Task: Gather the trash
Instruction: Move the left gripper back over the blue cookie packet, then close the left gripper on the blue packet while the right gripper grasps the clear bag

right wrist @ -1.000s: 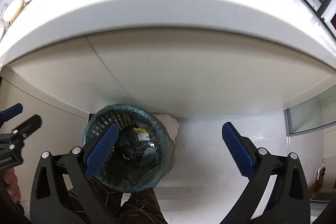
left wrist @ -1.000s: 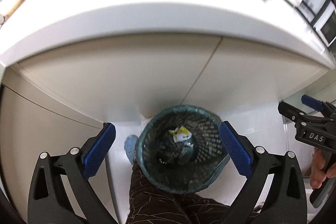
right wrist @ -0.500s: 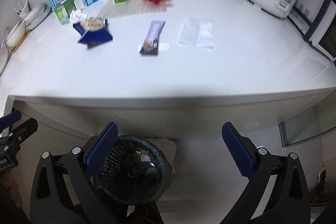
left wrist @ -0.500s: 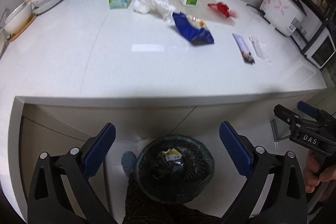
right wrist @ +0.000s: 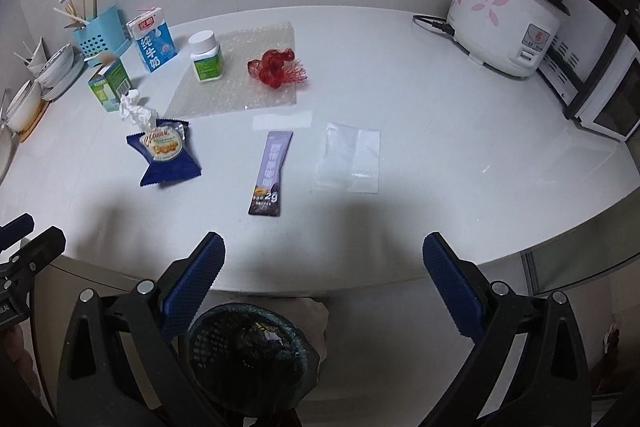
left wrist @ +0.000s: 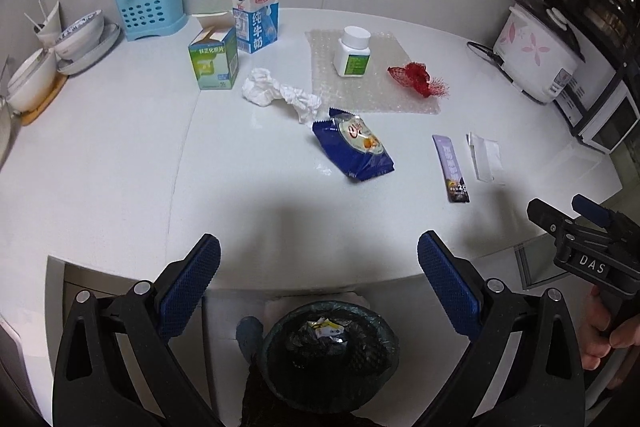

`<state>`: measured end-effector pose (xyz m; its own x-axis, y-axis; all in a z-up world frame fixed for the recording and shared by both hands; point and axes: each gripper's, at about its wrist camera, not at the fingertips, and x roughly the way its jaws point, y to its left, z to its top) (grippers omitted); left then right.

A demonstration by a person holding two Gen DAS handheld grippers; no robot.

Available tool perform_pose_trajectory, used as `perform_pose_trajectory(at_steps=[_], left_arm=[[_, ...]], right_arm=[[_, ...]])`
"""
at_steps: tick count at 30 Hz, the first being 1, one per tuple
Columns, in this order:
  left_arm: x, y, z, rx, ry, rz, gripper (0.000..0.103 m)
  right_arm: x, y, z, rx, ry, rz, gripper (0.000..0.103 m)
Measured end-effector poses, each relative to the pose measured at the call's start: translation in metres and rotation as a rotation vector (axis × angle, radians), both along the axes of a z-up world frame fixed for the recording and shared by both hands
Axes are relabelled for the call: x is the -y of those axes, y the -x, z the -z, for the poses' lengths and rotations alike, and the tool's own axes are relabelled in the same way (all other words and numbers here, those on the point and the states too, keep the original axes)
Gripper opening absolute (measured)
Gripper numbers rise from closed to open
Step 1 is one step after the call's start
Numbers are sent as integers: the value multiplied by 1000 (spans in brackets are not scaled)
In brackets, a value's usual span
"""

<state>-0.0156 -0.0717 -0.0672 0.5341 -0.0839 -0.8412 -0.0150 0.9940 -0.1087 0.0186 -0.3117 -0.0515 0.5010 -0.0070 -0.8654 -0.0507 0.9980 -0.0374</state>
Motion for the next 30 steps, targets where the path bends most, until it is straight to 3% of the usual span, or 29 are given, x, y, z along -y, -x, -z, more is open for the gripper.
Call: perform_pose_trajectory(at_steps=[17, 30], left_arm=[[10, -85, 3, -52, 0, 12, 97], [10, -132, 34, -117, -5, 23, 96]], right_arm=[[26, -90, 4, -61, 24, 88, 95], [38, -151, 44, -235, -6, 116, 92]])
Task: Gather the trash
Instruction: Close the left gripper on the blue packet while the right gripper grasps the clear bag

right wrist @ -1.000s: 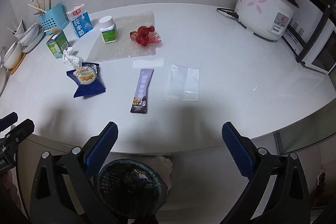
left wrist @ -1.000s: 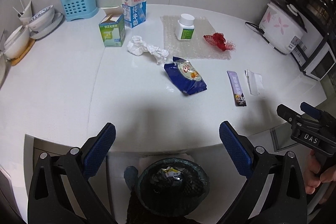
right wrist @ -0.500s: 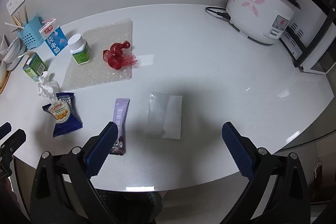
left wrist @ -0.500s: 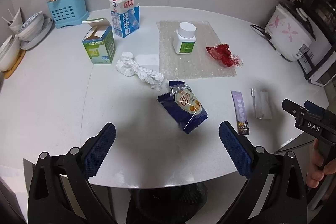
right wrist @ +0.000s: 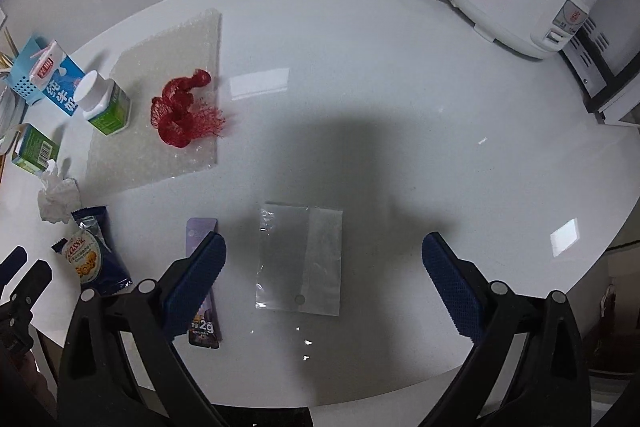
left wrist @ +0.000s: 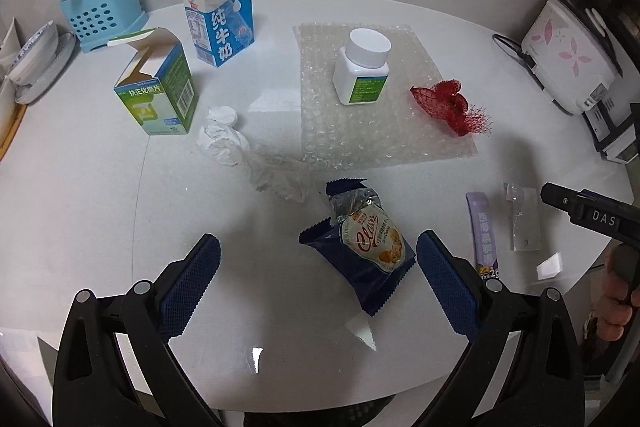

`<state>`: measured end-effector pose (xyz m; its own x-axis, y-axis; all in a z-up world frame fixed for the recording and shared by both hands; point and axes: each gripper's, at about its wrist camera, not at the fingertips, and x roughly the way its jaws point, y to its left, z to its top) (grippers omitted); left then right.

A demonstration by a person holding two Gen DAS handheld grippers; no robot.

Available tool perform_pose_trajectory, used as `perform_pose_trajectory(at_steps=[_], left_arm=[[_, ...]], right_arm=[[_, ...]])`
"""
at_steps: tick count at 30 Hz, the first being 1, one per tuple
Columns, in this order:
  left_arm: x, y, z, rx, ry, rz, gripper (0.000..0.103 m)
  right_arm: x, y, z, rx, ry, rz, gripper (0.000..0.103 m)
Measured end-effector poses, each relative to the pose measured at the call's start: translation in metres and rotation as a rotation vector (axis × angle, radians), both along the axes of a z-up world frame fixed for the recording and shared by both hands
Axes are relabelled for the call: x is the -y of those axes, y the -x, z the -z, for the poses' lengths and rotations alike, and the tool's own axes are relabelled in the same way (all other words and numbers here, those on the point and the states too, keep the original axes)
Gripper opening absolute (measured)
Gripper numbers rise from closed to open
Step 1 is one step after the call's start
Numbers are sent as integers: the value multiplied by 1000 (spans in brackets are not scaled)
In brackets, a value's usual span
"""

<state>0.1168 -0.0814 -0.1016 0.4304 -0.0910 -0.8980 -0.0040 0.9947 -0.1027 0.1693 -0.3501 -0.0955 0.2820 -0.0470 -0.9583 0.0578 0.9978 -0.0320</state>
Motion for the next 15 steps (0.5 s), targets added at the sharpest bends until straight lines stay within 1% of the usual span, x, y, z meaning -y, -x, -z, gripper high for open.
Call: perform_pose_trajectory(at_steps=[5, 8, 11, 12, 14, 15], left_arm=[[5, -12, 18, -42, -4, 8, 95], [9, -18, 28, -74, 9, 5, 93], [14, -21, 35, -91, 6, 11, 89], [15, -22, 37, -98, 6, 13, 86], [17, -24, 41, -113, 11, 17, 77], [18, -25, 42, -120, 15, 20, 69]], right_arm=[[-7, -11, 17, -70, -9, -3, 88], [-10, -13, 25, -109, -8, -2, 85], [-14, -14, 30, -136, 0, -2, 81], [-15, -15, 32, -147, 3, 0, 80], [-16, -16, 37, -167, 14, 6, 73], [-16, -17, 39, -176, 15, 11, 71]])
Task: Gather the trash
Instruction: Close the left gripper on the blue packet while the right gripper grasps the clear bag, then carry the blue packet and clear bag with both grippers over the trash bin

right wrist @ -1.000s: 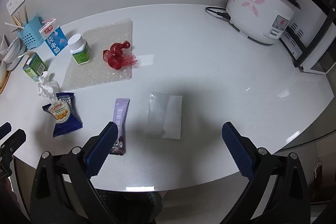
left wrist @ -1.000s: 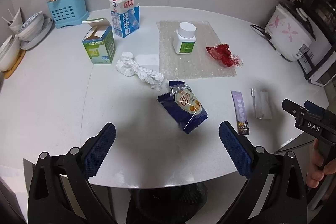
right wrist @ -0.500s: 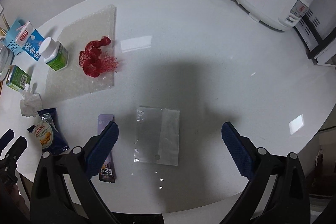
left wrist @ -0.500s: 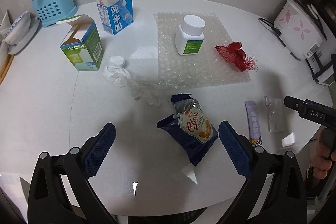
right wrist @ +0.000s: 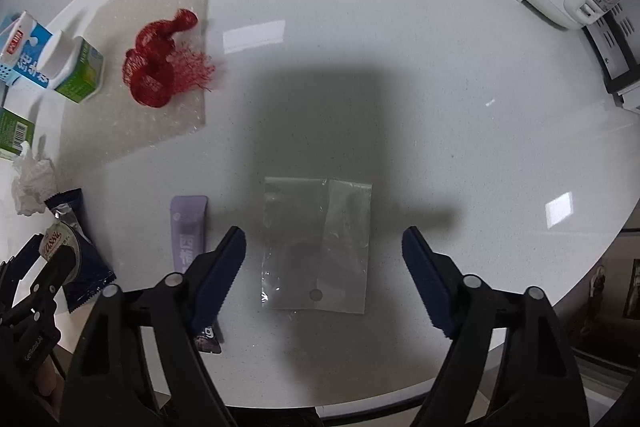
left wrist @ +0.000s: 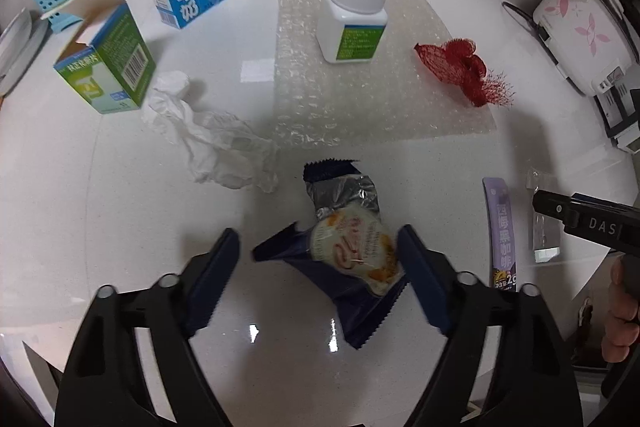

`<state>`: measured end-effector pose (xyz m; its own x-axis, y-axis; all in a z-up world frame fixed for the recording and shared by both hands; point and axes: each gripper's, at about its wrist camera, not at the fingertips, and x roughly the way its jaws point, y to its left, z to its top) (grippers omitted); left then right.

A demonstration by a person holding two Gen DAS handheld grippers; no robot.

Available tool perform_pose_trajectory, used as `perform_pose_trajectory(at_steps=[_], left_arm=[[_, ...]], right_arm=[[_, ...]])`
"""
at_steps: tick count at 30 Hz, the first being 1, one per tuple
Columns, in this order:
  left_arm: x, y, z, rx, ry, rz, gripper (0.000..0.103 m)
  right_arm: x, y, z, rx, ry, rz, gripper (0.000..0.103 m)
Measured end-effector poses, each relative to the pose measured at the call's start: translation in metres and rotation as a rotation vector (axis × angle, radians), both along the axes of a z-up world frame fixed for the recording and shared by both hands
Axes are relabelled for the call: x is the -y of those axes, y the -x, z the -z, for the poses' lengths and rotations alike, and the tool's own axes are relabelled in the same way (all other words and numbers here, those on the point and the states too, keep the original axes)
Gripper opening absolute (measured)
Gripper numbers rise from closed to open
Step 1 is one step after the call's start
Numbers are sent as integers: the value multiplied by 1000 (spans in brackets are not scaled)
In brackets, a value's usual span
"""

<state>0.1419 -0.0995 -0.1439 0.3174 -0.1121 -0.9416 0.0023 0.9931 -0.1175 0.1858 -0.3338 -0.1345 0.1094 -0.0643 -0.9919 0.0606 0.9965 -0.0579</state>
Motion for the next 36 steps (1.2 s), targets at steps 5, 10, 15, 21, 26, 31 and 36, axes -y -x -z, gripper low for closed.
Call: perform_pose_trajectory(at_steps=[5, 10, 15, 21, 26, 31, 36], left_arm=[[3, 1, 7, -24, 5, 8, 36], [8, 5, 9, -22, 1, 29, 9], [5, 10, 8, -16, 1, 33, 4], [3, 13, -1, 4, -4, 40, 3], [-2, 18, -7, 18, -11, 32, 3], [-9, 25, -14, 31, -13, 24, 3], [-11, 32, -22, 46, -9, 13, 3]], right_arm=[[3, -1, 11, -37, -25, 31, 53], [2, -1, 11, -38, -33, 39, 43], [-1, -1, 11, -33, -21, 30, 25], [2, -1, 10, -20, -20, 35, 14], [6, 4, 3, 26, -22, 60, 12], [7, 9, -6, 53, -12, 56, 12], [1, 19, -23, 89, 8, 36, 4]])
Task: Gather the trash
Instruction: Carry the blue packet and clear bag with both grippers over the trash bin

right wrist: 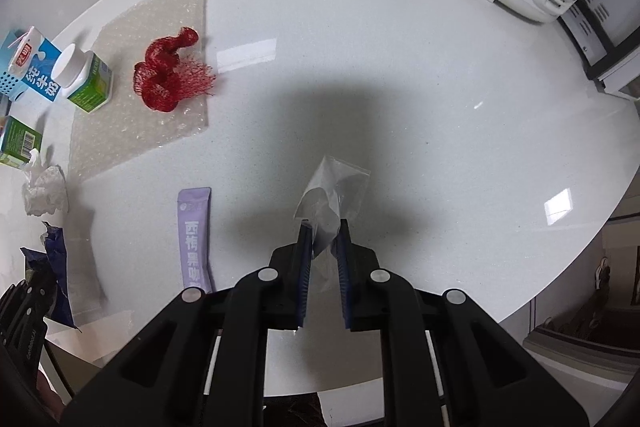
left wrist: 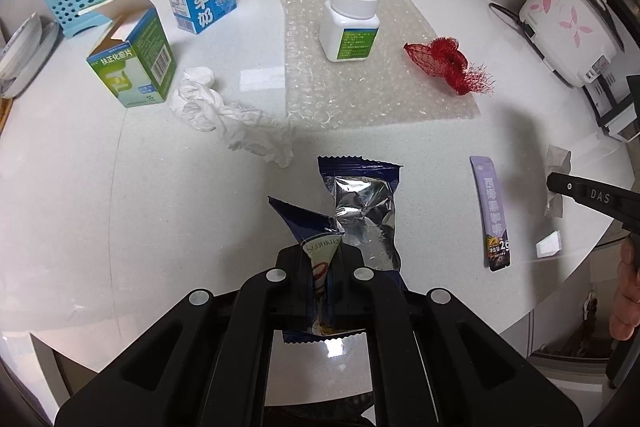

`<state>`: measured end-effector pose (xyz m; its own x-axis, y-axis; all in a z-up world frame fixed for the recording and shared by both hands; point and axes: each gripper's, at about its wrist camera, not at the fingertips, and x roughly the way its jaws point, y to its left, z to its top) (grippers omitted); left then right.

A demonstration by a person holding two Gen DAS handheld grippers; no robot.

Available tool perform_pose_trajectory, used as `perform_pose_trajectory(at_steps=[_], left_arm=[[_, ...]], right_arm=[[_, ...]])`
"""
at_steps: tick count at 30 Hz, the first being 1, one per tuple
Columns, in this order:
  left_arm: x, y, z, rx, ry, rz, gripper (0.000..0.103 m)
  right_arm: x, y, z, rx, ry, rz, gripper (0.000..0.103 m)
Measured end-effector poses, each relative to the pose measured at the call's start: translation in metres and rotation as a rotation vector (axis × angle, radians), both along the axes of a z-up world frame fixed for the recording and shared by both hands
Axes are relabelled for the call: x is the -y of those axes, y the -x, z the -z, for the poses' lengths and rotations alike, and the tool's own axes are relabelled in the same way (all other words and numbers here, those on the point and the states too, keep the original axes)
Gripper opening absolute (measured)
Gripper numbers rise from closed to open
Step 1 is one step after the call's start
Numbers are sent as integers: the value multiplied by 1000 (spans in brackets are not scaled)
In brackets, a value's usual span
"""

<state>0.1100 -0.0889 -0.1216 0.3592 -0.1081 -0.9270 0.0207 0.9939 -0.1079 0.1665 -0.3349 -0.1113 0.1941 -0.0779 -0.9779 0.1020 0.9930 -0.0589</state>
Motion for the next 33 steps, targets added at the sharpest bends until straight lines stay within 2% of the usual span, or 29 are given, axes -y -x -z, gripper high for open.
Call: perform_pose_trajectory(at_steps=[15, 24, 33], left_arm=[[-14, 29, -32, 52, 15, -38, 3], [-17, 74, -53, 100, 12, -15, 3], [-30, 120, -48, 97, 30, -22, 3]], right_arm=[[1, 40, -35, 61, 24, -46, 2], [-2, 79, -57, 125, -47, -63, 2], [-25, 124, -63, 168, -78, -113, 2]])
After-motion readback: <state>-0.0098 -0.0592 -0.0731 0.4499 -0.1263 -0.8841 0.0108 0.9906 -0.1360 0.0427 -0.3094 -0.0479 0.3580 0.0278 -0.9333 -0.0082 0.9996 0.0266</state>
